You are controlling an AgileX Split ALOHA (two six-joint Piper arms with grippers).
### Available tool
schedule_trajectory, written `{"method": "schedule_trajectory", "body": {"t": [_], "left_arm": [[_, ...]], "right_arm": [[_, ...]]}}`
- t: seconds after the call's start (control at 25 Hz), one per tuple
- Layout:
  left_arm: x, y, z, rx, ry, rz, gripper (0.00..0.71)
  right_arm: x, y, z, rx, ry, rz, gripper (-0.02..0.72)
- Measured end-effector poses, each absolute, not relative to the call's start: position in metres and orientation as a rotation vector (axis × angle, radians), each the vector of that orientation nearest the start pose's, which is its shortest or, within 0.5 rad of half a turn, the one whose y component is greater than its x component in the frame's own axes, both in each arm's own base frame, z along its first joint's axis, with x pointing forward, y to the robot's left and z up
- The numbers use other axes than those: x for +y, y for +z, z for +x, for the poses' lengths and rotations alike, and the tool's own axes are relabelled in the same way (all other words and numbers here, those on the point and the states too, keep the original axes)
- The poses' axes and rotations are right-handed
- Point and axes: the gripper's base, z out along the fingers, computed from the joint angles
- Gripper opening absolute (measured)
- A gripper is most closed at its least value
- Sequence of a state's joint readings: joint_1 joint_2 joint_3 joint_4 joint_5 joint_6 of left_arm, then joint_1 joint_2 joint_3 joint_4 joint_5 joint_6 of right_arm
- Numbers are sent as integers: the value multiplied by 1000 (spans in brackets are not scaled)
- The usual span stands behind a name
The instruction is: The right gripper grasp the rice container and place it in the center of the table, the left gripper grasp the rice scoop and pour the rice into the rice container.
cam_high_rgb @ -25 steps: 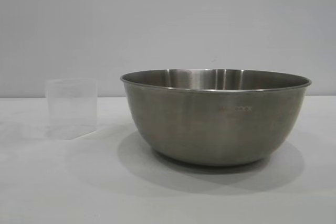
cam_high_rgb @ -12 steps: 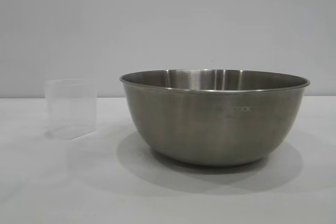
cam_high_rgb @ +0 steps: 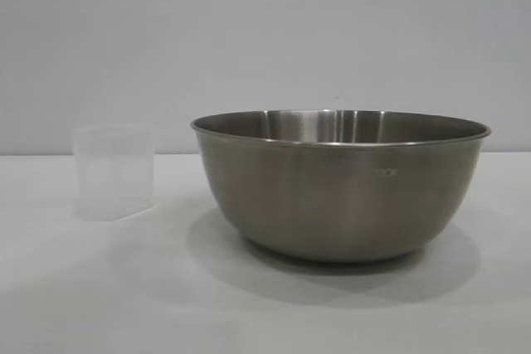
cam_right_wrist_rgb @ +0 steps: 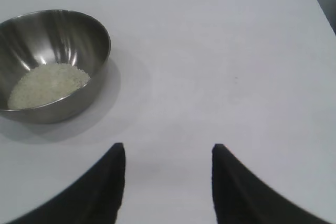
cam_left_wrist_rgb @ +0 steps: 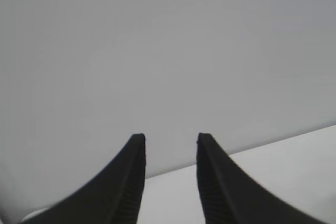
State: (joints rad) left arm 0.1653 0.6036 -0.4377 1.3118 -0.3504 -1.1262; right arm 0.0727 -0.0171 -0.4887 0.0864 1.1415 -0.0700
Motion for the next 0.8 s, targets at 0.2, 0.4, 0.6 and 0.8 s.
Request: {"method": "schedule_trajectory", "body": {"t": [0.2, 0.4, 0.6, 0.8], "left_arm": [[-12, 319, 121, 1540, -43, 264, 195], [-15, 320, 118, 1528, -70, 277, 195], [-22, 320, 116, 1515, -118, 346, 195], [-22, 326, 116, 1464, -177, 285, 195]], "right_arm": [[6, 268, -10, 2112, 106, -160, 360], [6, 268, -10, 2112, 106, -160, 360], [6, 268, -10, 2112, 108, -158, 360], [6, 268, -10, 2112, 109, -160, 360]]}}
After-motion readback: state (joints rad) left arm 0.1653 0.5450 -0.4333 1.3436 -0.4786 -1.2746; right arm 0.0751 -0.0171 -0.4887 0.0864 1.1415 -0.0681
